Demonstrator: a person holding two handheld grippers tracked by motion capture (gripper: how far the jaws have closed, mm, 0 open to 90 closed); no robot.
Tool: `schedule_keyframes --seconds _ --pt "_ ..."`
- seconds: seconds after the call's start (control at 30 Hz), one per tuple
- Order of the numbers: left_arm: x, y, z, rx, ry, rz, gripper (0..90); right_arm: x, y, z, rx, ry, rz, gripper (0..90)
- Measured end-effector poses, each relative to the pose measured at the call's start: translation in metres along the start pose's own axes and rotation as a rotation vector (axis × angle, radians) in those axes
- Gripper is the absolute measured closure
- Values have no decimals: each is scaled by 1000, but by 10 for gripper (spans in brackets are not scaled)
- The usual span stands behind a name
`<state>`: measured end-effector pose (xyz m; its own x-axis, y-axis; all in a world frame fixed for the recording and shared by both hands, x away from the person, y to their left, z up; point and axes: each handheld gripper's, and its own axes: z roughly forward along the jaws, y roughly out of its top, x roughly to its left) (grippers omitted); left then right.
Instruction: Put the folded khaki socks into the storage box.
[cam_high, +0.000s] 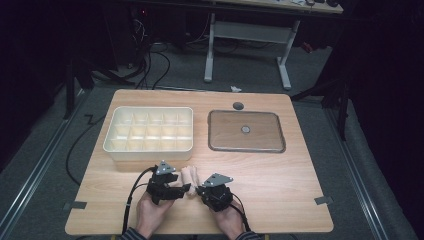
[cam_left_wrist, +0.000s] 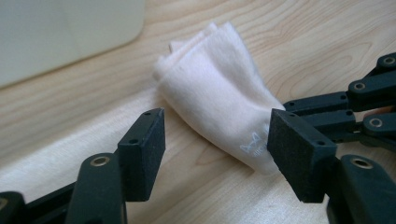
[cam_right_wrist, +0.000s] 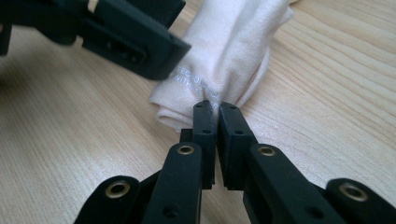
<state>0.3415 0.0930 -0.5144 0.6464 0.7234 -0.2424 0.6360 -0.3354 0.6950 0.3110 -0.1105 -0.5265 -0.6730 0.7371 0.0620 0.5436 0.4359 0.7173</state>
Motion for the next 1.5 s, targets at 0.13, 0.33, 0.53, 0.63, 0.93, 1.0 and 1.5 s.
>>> schedule_keyframes --seconds 0.13,0.33,0.53,0.63,0.93,1.0,1.5 --pt "0 -3 4 7 0 -14 381 1 -1 1 17 -16 -18 862" --pt "2 -1 9 12 33 -7 390 0 0 2 17 -16 -25 862" --pt "7 0 13 7 42 -9 396 -1 2 4 25 -22 -23 862" --pt "6 -1 14 -3 59 15 406 -1 3 4 21 -20 -19 861" --pt "9 -2 13 -16 52 -3 384 -4 1 4 7 -17 2 794" --pt "9 -3 13 -21 51 -1 384 -5 0 3 5 -20 12 772" --pt "13 3 0 -26 39 20 398 -8 0 -12 -63 -38 43 626"
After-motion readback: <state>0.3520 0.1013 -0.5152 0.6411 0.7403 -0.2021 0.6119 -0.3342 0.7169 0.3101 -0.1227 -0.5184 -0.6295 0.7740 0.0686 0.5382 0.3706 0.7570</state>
